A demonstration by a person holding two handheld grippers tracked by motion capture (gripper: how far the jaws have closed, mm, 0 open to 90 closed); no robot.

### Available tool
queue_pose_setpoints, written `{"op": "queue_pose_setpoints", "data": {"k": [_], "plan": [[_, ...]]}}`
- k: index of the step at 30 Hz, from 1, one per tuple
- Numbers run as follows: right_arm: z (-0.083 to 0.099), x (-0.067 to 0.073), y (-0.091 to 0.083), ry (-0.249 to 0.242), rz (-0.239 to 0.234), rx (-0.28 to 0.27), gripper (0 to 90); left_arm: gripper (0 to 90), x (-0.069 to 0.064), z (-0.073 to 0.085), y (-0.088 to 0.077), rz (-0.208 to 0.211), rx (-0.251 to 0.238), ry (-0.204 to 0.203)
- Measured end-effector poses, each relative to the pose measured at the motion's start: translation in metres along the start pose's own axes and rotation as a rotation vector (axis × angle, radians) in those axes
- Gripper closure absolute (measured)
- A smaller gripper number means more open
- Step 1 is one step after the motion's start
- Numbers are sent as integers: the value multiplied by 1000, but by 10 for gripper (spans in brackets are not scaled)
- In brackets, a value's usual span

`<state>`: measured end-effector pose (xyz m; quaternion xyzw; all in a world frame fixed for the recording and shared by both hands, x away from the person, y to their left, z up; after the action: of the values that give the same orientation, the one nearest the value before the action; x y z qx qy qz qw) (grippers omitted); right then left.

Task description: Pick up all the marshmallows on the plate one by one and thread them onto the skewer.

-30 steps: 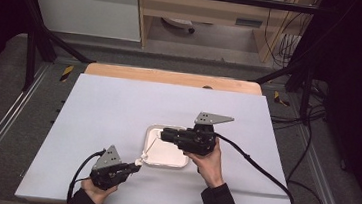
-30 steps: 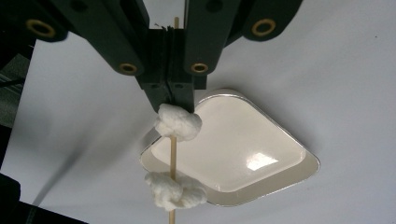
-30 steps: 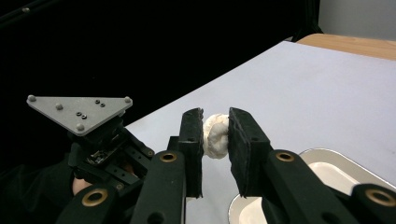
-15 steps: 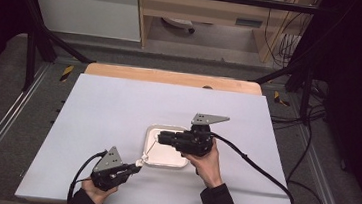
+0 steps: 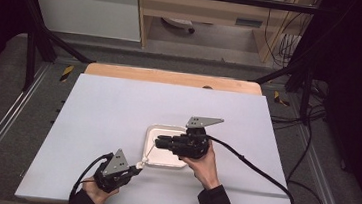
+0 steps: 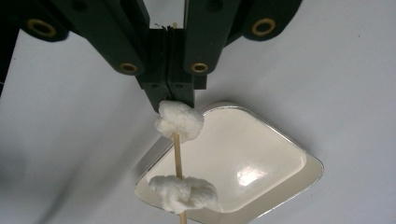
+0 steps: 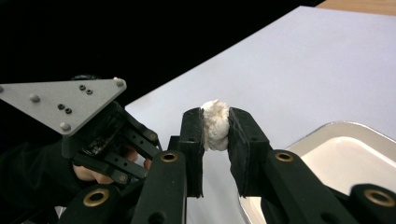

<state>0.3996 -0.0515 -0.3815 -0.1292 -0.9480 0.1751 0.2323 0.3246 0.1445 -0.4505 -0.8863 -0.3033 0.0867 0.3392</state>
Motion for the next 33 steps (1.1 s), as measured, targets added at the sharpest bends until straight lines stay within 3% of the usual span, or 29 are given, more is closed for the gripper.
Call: {"op": "queue_pose_setpoints", "data": {"k": [8,21,27,33], "plan": [[4,2,1,-16,-5,45,802,888,-4,-3,1,-25,33,37],[9,5,4,-19,-34,66,835,891,-3,-4,1,-49,40,21],[10,3,4,-30,3,81,838,891,-3,-5,0,-54,34,14],[12,3,7,-31,-12,75,840,891,-3,-5,0,-54,40,15]]}}
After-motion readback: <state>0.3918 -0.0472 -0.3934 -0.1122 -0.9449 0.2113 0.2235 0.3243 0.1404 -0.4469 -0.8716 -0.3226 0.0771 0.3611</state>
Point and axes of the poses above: each handheld gripper's, and its own axes: y roughly forward along the jaws, z roughly out of its underside, x roughly to its left, the point moved 4 cm from there along y, roughly forward along the jaws, and after that the axes turned 4 degrees about x, right-handed, at the moved point
